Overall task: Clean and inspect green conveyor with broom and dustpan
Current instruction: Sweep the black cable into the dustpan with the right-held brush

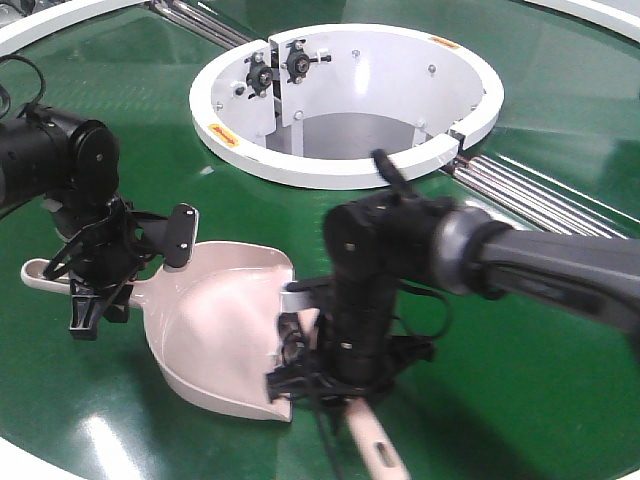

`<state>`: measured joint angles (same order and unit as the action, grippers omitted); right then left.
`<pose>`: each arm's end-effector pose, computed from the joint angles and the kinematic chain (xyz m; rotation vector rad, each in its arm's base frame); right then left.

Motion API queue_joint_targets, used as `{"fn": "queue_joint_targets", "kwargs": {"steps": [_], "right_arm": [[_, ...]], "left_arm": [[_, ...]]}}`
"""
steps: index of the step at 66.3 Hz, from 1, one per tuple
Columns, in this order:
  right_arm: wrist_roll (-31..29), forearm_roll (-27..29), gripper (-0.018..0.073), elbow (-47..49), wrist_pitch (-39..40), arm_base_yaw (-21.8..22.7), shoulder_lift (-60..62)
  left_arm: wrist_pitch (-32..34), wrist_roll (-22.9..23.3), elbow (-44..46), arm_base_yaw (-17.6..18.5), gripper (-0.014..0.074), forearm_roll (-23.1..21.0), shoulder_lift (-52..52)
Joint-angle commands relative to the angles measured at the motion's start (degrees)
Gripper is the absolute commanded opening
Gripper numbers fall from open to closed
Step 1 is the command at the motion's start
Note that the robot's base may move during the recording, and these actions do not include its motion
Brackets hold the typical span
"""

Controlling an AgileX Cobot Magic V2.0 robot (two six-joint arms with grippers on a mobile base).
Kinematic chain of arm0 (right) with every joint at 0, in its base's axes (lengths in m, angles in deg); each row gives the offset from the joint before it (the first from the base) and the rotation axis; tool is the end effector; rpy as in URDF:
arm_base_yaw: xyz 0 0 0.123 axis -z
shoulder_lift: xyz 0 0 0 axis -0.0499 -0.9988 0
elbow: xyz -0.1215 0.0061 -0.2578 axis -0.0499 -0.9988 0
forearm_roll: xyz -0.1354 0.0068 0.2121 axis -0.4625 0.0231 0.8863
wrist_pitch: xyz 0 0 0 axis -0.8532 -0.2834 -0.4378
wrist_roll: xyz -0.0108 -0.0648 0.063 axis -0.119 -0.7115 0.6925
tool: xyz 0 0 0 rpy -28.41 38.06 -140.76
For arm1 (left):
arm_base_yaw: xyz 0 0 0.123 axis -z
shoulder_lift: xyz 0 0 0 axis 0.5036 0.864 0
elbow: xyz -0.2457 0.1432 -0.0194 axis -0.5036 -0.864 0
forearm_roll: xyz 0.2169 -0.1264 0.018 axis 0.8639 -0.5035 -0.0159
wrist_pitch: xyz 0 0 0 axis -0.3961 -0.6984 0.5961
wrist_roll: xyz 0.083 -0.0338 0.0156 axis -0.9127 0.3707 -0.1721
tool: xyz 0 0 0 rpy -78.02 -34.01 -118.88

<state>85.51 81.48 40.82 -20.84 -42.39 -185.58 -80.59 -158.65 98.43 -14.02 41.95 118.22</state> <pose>0.2741 0.2465 0.1837 0.4730 -2.9095 -0.1302 0.3510 -0.0940 0.2241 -2.2051 -2.2246 -0.1489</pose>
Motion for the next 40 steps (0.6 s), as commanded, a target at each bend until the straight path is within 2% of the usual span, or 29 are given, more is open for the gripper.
{"fn": "queue_joint_targets", "kwargs": {"steps": [1, 18, 32, 40], "right_arm": [[-1.77, 4.73, -0.0005, 8.7, -3.64, -1.67, -1.74], [-3.28, 9.1, -0.0005, 23.13, -3.59, -2.61, -7.51], [-3.78, 5.95, -0.0005, 25.78, -3.59, -1.89, -6.15], [-4.68, 2.1, -0.0003, 25.78, -3.59, -0.84, -3.97]], "left_arm": [[0.22, 0.4, 1.73, 0.14, -0.0007, 0.0, -2.79], [0.22, 0.4, 1.73, 0.14, -0.0007, 0.0, -2.79], [0.22, 0.4, 1.73, 0.14, -0.0007, 0.0, -2.79], [0.22, 0.4, 1.73, 0.14, -0.0007, 0.0, -2.79]]}}
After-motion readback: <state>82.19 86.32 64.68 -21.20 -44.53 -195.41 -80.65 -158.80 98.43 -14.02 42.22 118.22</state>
